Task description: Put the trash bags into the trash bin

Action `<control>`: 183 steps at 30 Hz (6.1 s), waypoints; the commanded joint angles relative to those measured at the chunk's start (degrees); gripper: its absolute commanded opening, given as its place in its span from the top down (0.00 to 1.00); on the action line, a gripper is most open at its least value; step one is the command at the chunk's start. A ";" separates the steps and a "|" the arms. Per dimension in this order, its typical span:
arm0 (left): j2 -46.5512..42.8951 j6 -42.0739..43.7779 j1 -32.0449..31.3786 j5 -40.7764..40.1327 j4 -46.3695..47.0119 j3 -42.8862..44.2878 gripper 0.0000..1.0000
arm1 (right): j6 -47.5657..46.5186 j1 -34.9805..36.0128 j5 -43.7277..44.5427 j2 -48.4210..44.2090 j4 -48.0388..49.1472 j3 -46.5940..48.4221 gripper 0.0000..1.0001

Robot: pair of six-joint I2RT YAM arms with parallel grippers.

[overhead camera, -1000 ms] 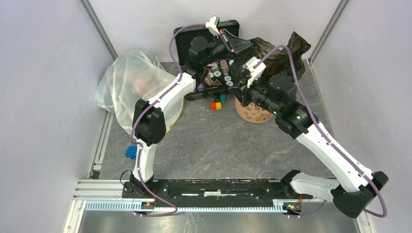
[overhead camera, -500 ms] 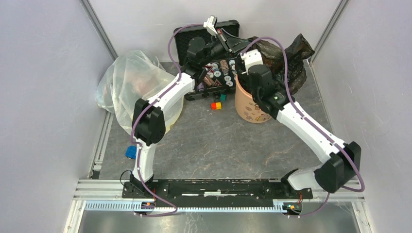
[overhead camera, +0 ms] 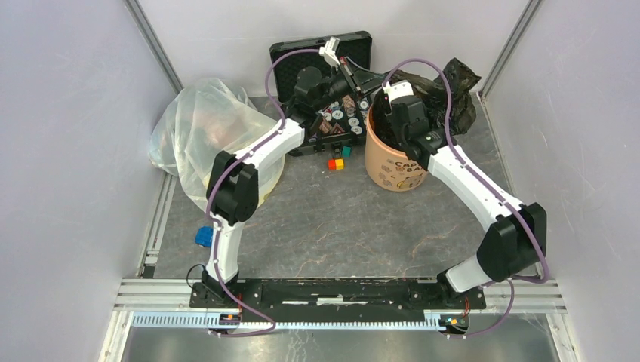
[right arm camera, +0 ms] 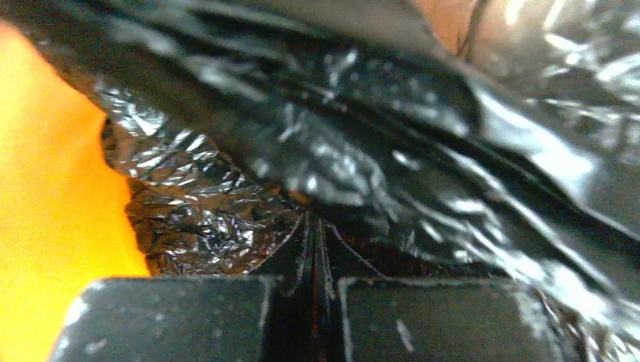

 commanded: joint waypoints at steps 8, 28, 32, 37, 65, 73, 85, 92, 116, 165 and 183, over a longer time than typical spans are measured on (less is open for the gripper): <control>-1.80 -1.55 1.94 2.03 5.28 -5.08 0.98 | -1.75 0.12 -15.47 -15.90 -3.04 3.03 0.63; -16.09 0.31 4.21 5.48 7.33 -21.05 0.98 | 10.71 -16.64 -12.57 -15.81 -8.60 8.37 0.26; -17.11 0.25 4.54 6.25 7.39 -22.10 0.98 | 14.68 -20.49 -15.12 -15.99 -8.05 6.01 0.23; -18.30 0.25 4.82 6.74 7.86 -24.04 0.98 | 20.93 -26.50 -23.02 -17.23 -5.58 1.56 0.24; -22.27 0.00 6.11 8.26 8.52 -28.79 0.98 | 26.60 -30.60 -33.52 -23.10 -3.31 -5.32 1.00; -25.99 0.12 6.84 9.25 6.41 -36.53 0.98 | 24.61 -30.69 -30.28 -30.88 -4.05 -14.89 1.00; -29.86 7.02 6.84 7.43 1.82 -47.77 0.98 | 26.87 -30.69 -28.40 -37.67 1.14 -26.88 1.00; -25.10 11.40 6.81 5.00 -0.70 -46.14 0.98 | 27.93 -30.69 -25.71 -37.07 6.02 -31.46 1.00; -5.99 10.93 7.28 4.51 0.10 -26.64 0.90 | 18.99 -31.21 -22.51 -25.50 17.38 -26.72 0.64; -17.84 72.39 1.37 15.83 -30.38 -9.58 0.29 | -4.25 -31.21 -48.77 -22.15 16.94 -8.35 0.26; -8.22 78.49 -1.15 20.36 -45.72 5.32 0.69 | -5.06 -31.21 -51.07 -21.02 17.46 -7.51 0.28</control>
